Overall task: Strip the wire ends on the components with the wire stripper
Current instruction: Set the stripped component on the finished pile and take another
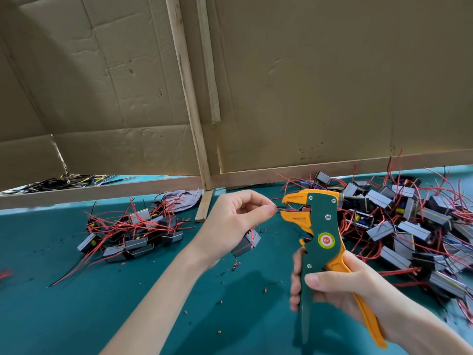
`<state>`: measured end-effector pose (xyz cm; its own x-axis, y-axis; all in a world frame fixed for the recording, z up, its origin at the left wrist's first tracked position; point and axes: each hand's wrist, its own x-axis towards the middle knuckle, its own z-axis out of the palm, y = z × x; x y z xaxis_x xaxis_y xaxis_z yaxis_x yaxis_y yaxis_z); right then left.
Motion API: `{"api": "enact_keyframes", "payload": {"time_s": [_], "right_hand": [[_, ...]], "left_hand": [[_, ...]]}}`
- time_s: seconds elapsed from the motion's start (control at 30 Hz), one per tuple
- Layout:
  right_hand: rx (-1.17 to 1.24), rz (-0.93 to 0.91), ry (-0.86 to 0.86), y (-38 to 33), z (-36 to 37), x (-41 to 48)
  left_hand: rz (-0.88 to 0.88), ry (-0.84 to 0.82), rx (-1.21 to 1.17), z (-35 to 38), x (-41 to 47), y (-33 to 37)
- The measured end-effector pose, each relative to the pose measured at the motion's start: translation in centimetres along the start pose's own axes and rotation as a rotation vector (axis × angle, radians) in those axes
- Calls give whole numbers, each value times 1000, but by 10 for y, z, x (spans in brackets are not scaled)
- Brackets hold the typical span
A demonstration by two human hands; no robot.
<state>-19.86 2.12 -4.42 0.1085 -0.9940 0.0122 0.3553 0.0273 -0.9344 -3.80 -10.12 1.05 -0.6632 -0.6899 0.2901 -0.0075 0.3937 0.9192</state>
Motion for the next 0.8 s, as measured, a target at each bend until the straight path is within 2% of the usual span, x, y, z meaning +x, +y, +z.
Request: {"api": "enact_keyframes", "payload": {"time_s": [0.43,0.8], "right_hand": [[-65,-30,22,0,4,-4],[-194,-32,183,6,15,-7]], "left_hand": [[-35,-46,9,-1,-2,6],[-56,-111,16,-8,-2,7]]}}
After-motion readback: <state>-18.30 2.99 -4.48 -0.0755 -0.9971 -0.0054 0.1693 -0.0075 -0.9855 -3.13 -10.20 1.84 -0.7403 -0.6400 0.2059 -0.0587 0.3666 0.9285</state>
